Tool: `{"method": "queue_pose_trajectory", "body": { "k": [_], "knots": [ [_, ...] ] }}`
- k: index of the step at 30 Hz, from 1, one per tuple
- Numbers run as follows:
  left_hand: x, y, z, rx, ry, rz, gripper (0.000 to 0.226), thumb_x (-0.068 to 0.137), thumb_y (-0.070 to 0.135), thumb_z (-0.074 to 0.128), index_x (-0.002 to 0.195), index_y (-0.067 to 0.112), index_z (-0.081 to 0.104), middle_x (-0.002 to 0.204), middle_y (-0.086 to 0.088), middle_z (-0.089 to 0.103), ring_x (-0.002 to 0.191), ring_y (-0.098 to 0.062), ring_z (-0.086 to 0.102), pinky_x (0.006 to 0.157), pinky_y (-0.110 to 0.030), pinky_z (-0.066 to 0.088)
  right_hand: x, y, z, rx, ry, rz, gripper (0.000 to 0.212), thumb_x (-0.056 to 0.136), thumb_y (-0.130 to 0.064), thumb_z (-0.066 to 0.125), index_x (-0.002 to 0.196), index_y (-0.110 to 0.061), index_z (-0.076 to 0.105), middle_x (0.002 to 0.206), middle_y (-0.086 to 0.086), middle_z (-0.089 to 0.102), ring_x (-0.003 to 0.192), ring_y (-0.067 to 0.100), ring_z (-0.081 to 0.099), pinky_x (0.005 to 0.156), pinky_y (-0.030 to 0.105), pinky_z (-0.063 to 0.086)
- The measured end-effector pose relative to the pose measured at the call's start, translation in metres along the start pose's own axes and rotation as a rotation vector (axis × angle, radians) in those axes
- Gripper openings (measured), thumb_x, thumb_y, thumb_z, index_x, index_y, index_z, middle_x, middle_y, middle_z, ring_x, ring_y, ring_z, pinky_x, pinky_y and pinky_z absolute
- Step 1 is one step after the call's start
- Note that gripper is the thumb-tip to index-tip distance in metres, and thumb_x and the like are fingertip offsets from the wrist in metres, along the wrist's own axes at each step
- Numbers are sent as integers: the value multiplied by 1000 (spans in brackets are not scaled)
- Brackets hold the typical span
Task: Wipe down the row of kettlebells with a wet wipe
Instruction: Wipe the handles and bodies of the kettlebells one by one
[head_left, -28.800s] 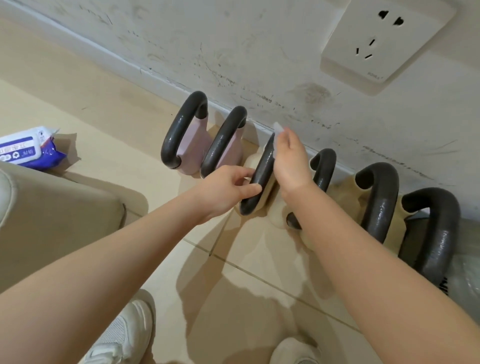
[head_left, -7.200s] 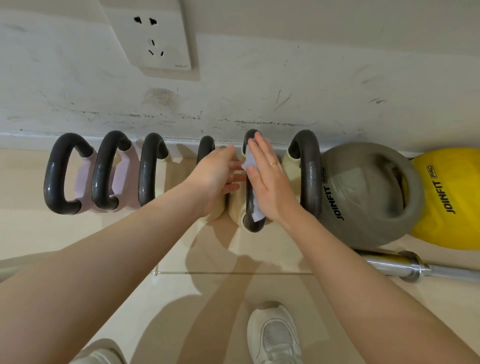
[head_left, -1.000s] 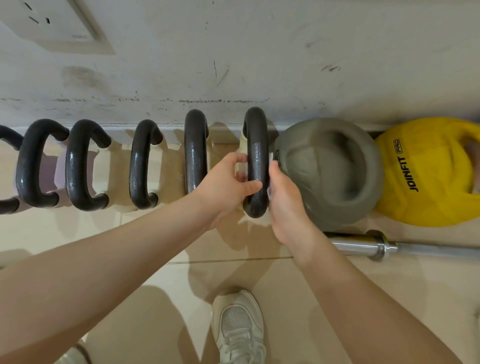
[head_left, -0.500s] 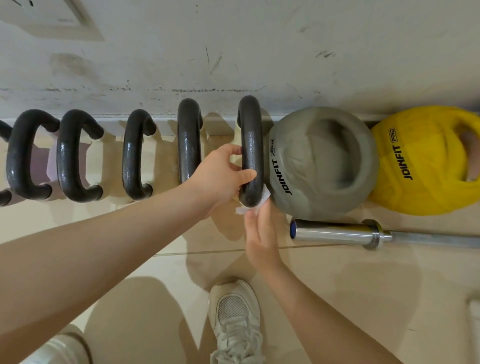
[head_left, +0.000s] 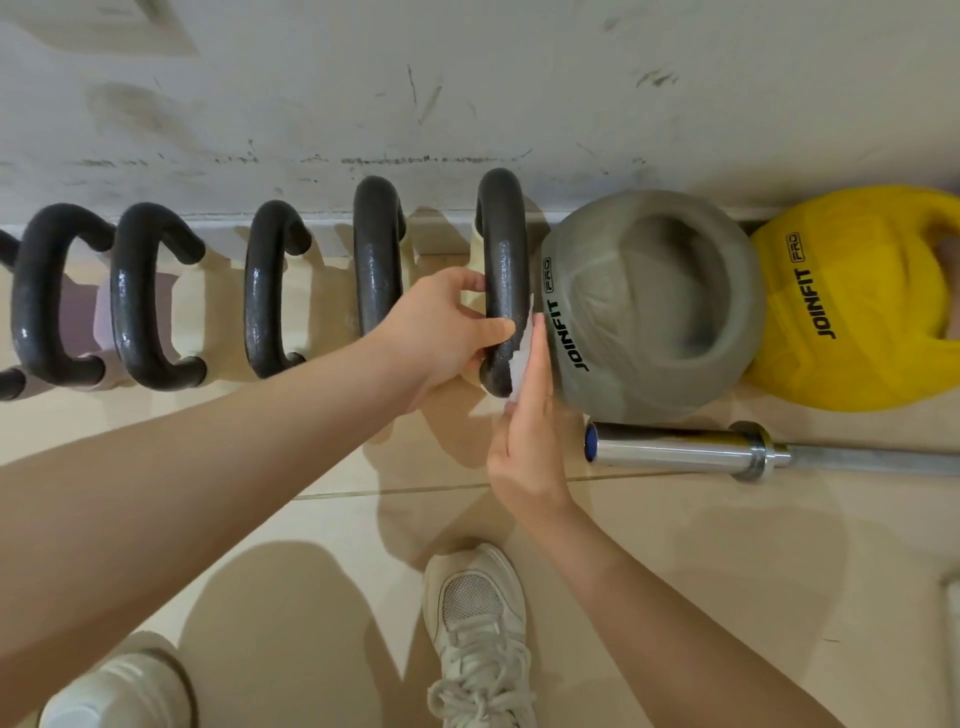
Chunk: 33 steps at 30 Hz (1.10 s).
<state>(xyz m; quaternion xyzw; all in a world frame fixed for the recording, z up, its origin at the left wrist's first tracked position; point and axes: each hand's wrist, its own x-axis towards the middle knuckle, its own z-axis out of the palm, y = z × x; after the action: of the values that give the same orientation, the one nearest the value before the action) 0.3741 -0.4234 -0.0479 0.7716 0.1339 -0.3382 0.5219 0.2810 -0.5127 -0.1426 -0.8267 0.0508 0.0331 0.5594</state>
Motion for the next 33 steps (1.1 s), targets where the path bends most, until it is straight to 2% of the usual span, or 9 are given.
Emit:
{"method": "queue_pose_trajectory", "body": {
  "k": [6, 9, 13, 16, 19, 22, 24, 29, 33],
  "knots": [
    [-5, 9, -7, -422, -56, -189, 30, 94, 28, 44, 115, 10, 54, 102, 2, 62, 87, -4, 60, 74, -17, 46, 6, 47, -12, -890, 172, -557, 64, 100, -21, 29, 145, -8, -14, 154, 18, -3, 145, 20, -7, 118, 41, 4],
    [1, 9, -7, -441, -51, -208, 39, 89, 42, 42, 121, 21, 49, 128, -1, 47, 119, -12, 40, 96, -28, 26, 15, 56, -21, -1142, 282, -768, 62, 96, -17, 41, 148, -9, 7, 157, 11, -8, 145, 27, 4, 115, 48, 7],
    [4, 8, -8, -442, -2, -234, 20, 89, 36, 40, 98, 22, 50, 111, 4, 47, 103, -11, 40, 88, -29, 24, 22, 47, -28, -1422, 152, -977, 58, 79, -13, 58, 135, -12, 44, 148, -1, 37, 140, 19, 25, 115, 46, 7],
    [4, 3, -7, -598, -38, -267, 21, 91, 27, 31, 86, 17, 49, 91, 5, 51, 85, -9, 46, 80, -26, 30, 30, 38, -37, -1535, -99, -1126, 41, 86, 2, 37, 116, -11, 62, 122, -1, 65, 126, 9, 44, 115, 43, 4],
    [4, -2, -10, -592, -47, -309, 36, 94, 33, 30, 113, 14, 54, 115, -1, 57, 124, -17, 44, 89, -23, 30, 50, 14, -52, -1517, -192, -1249, 39, 90, -4, 30, 107, -9, 65, 112, 3, 68, 121, 16, 53, 113, 43, 11],
    [6, -1, -15, -540, -35, -263, 56, 95, 42, 29, 141, 11, 37, 146, -9, 42, 142, -20, 27, 113, -33, 18, 78, -22, -57, -1228, -72, -1001, 31, 94, -21, 41, 98, -10, 70, 105, 5, 70, 117, 25, 57, 109, 45, 20],
    [5, 0, -17, -579, -32, -265, 62, 96, 47, 28, 144, 9, 32, 150, -11, 37, 142, -21, 28, 115, -35, 17, 88, -37, -57, -1014, -212, -870, 41, 96, -30, 36, 94, -9, 71, 106, 4, 70, 124, 28, 51, 112, 48, 19],
    [2, 3, -19, -525, -38, -245, 65, 96, 47, 27, 140, 0, 36, 144, -16, 44, 121, -21, 48, 106, -30, 27, 120, -44, -71, -872, -419, -677, 41, 95, -34, 30, 99, -14, 65, 121, 3, 60, 137, 26, 32, 115, 41, 9],
    [-2, 4, -15, -359, -20, -229, 30, 92, 25, 46, 110, 6, 62, 118, -12, 64, 116, -25, 55, 107, -35, 37, 118, -44, -67, -754, -419, -555, 45, 93, -36, 27, 103, -9, 62, 129, 4, 55, 141, 23, 20, 114, 37, 3]
  ]
}}
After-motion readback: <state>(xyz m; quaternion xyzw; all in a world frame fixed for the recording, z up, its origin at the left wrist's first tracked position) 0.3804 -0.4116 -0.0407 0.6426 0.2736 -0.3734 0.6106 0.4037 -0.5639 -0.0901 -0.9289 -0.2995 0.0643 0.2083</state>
